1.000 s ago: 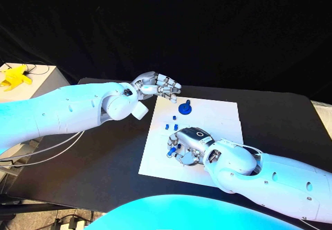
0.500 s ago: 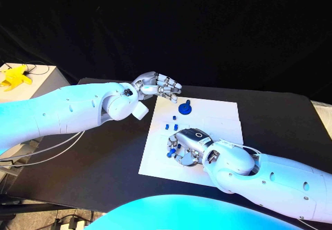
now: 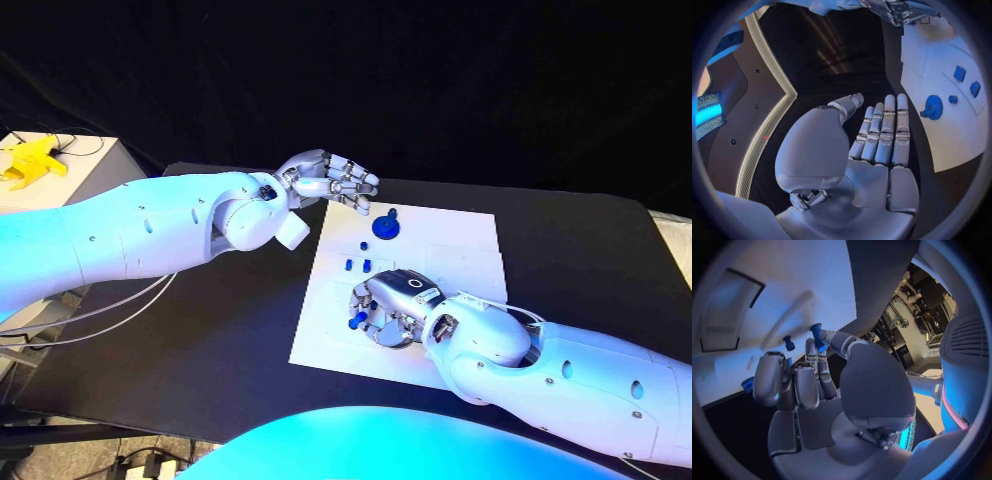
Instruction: Assemble the parts on the task board
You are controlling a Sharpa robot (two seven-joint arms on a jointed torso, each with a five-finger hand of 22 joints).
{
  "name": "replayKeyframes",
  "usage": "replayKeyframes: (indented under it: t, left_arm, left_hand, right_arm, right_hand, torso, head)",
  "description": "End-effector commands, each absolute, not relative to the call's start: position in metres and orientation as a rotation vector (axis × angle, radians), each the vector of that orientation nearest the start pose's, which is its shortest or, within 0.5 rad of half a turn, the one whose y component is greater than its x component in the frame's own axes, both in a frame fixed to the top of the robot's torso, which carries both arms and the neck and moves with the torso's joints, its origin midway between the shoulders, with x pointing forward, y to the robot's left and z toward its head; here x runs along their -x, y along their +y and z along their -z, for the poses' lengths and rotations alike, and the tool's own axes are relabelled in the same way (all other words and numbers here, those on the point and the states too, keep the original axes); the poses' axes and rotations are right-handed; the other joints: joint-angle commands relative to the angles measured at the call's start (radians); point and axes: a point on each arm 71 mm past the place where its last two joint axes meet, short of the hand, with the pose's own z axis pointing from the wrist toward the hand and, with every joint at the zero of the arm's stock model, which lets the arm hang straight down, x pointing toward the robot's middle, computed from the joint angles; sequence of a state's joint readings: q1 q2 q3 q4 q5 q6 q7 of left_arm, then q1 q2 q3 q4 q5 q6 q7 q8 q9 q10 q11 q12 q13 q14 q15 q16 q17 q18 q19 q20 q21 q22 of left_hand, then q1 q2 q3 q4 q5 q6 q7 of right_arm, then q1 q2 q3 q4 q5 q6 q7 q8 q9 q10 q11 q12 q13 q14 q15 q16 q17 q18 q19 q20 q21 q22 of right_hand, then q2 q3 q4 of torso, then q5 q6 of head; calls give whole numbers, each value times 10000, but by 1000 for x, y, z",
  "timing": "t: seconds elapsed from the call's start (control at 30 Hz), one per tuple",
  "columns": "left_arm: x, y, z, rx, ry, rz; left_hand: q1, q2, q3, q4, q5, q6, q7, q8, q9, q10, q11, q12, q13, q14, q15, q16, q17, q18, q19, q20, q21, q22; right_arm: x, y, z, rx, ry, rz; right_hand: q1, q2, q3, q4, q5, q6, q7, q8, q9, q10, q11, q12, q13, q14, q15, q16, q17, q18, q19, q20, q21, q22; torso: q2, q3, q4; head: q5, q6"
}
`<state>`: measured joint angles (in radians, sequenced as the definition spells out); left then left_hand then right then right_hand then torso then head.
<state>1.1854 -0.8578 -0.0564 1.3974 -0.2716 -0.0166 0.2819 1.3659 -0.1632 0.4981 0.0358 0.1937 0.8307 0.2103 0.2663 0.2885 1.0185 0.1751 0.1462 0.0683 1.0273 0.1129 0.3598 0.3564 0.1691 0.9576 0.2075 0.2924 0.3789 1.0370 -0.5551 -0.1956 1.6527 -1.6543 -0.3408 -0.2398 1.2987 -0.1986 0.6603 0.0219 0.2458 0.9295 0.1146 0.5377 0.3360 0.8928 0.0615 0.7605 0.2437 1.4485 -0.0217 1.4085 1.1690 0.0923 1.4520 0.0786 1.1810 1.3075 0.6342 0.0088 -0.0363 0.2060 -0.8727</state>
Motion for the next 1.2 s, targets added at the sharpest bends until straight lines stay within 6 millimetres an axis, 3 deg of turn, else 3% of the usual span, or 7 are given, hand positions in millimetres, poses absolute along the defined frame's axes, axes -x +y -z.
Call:
replayKeyframes:
  t: [0.03,0.13,0.17,0.23,0.37,0.5,1.2]
  left_arm:
    - [-495,234,204,8333,17456,15325]
    - [-495,233,204,8332,17460,15327]
    - [-495,233,204,8331,17461,15329]
    - [-495,233,204,8330,17465,15333]
    - [-495,233,204,8333,17471,15328]
    - [-495,233,204,8335,17472,15323]
    - [-495,234,204,8355,17487,15290]
  left_hand:
    - [65,39,26,-9,23,-48,261,48,-12,-49,-7,33,14,-55,15,65,12,71,-24,-9,22,9]
    - [65,39,26,-9,23,-48,261,48,-12,-49,-7,33,14,-55,15,65,12,71,-24,-9,22,9]
    - [65,39,26,-9,23,-48,261,48,-12,-49,-7,33,14,-55,15,65,12,71,-24,-9,22,9]
    - [65,39,26,-9,23,-48,261,48,-12,-49,-7,33,14,-55,15,65,12,71,-24,-9,22,9]
    - [65,39,26,-9,23,-48,261,48,-12,-49,-7,33,14,-55,15,65,12,71,-24,-9,22,9]
    - [65,39,26,-9,23,-48,261,48,-12,-49,-7,33,14,-55,15,65,12,71,-24,-9,22,9]
    - [54,53,20,12,23,-55,263,60,-18,-70,-4,67,11,-67,20,72,32,67,-33,-8,27,24]
  right_arm:
    - [-364,-31,279,4750,18035,-8962]
    - [-365,-30,281,4819,18132,-8888]
    - [-366,-30,282,4834,18160,-8873]
    - [-367,-29,283,4872,18215,-8859]
    - [-368,-26,285,4935,18305,-8860]
    - [-367,-25,285,4777,18334,-8967]
    - [-365,-34,279,4195,17846,-9313]
  right_hand:
    - [-44,93,-15,-77,-33,120,41,-35,68,181,-95,-47,10,-19,-10,-69,-14,-138,-69,-6,-73,751]
    - [-183,131,-81,-157,-240,-55,95,-261,72,91,-40,-153,9,-81,35,-130,-84,-114,-124,22,-249,680]
    - [-264,133,-94,-169,-318,-196,147,-418,43,16,5,-217,-4,-130,76,-173,-152,-91,-179,48,-404,613]
    - [-462,71,-97,-210,-664,-785,333,-1011,-115,-167,152,-292,-1,-260,205,-273,-323,-47,-298,145,-721,480]
    - [-766,-90,-220,-182,-1168,-1063,467,-1530,-236,-591,317,-437,-28,-468,353,-434,-649,27,-467,285,-1186,283]
    - [-819,-211,-396,-219,-1132,-1251,549,-1844,-291,-1063,439,-654,-134,-725,456,-640,-1106,138,-731,393,-1863,-14]
    - [-728,-332,-642,-289,-858,-1288,581,-2040,-328,-1486,496,-682,-207,-1046,525,-820,-1577,244,-978,489,-2486,-278]
  torso:
    - [3,0,-6]
    - [4,0,-4]
    - [4,1,-1]
    - [4,0,2]
    - [7,6,2]
    - [10,-3,-1]
    - [6,17,-11]
  head:
    - [-11,1]
    - [-9,1]
    - [-20,1]
    - [-24,1]
    - [-12,1]
    - [-18,1]
    - [-86,1]
